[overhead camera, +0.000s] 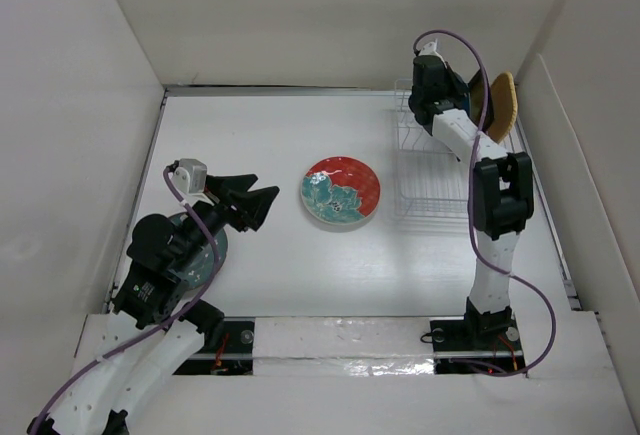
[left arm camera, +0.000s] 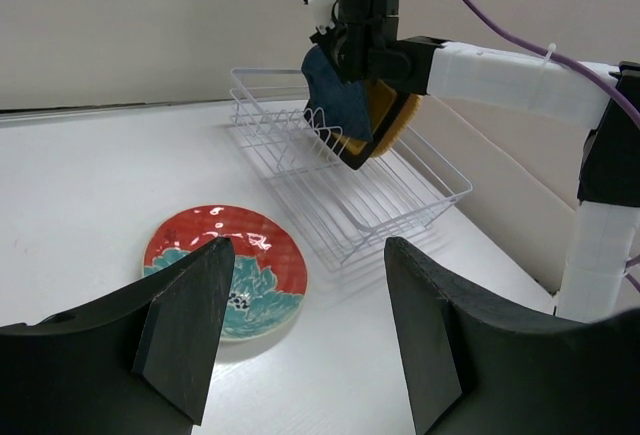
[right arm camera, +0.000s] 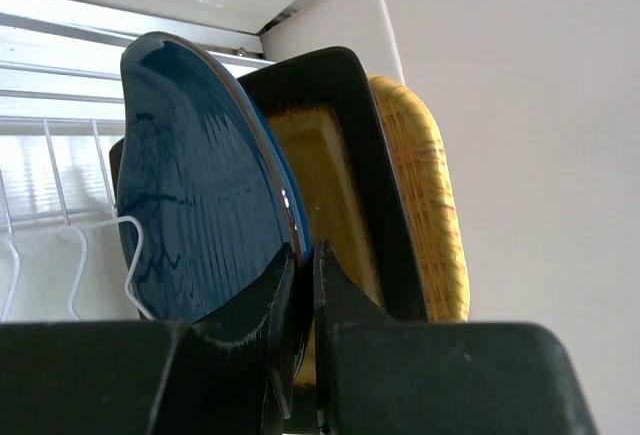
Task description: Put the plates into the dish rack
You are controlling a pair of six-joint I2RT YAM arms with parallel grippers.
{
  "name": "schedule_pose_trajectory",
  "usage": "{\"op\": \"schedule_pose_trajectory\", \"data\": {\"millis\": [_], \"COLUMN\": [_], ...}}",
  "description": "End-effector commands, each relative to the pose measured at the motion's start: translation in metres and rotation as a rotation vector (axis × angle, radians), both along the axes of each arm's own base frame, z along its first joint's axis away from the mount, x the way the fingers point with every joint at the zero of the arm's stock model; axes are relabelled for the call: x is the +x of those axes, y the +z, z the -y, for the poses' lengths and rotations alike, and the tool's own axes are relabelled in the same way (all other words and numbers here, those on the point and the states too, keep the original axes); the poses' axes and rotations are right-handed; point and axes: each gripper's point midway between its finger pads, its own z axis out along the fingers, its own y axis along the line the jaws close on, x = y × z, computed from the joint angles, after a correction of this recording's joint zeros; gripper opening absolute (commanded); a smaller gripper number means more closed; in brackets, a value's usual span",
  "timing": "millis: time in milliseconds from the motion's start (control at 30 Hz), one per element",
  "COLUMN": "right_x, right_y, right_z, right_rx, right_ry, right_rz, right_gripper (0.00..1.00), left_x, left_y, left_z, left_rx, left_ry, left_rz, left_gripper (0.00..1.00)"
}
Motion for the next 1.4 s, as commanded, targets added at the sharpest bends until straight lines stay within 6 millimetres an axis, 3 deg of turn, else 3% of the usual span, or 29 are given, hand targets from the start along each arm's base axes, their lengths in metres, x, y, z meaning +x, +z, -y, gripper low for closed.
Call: {"op": "schedule_pose_trajectory", "data": {"millis": [0, 400, 700, 1033, 1267, 1367], "right_x": [0.0, -0.002, 0.006, 0.008, -0.002, -0.001], "right_y": [0.024, -0.025, -0.028, -0.053, -0.056, -0.061], "right_z": [0.009, 0.004, 0.005, -0.001, -0.001, -0.01], "right_rx": [0.031, 0.099, 0.185, 0.384, 0.174, 0.157], "right_ry": [-0.05, -0.042, -0.018, 0.063, 0.021, 0.015], "right_rz": [0.135, 0.1, 0.126, 0.02, -0.041, -0.052], "right_gripper": [0.0, 0.0, 0.0, 0.0, 0.0, 0.0], "left_x": [-0.001, 0.002, 0.005, 0.005, 0.007, 0.008], "left_y": [0.013, 0.009, 0.008, 0.007, 0.005, 0.002], "left_z": [0.001, 0.003, 0.003, 0.006, 0.007, 0.009], "left_rx": [-0.012, -0.007, -0.005, -0.005, -0.004, 0.001], "left_ry": [-0.004, -0.008, 0.001, -0.015, -0.015, -0.02], "left_rz": [0.043, 0.03, 0.022, 0.019, 0.008, 0.001], "left_gripper": [0.59, 0.59, 0.59, 0.59, 0.59, 0.59]}}
